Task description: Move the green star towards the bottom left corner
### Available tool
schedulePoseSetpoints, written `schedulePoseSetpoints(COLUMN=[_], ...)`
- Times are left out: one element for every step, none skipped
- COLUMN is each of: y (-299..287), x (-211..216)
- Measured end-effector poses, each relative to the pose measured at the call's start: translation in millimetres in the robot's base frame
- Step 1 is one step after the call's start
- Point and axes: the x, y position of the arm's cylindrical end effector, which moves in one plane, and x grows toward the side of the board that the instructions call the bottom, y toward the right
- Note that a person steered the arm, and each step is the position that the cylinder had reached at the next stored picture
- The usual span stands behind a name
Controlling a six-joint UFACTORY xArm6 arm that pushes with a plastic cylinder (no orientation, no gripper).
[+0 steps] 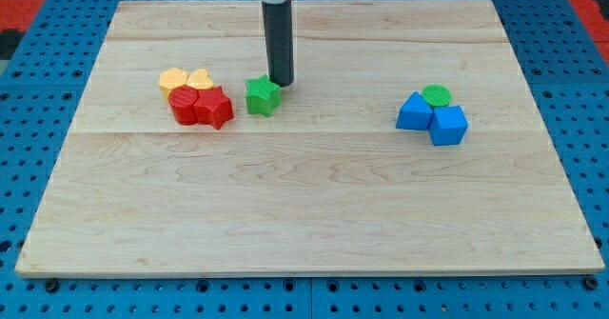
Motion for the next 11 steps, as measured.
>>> schedulePoseSetpoints(y=[-9.2, -45.8, -79.6, -30.4, -20.7, 8.4, 57.3, 91.5, 91.9, 49.8, -7.1], x=[-2.7, 1.3, 17.6, 28.8, 22.7, 49.9, 50.1, 56.0, 100.6, 121.4, 123.3])
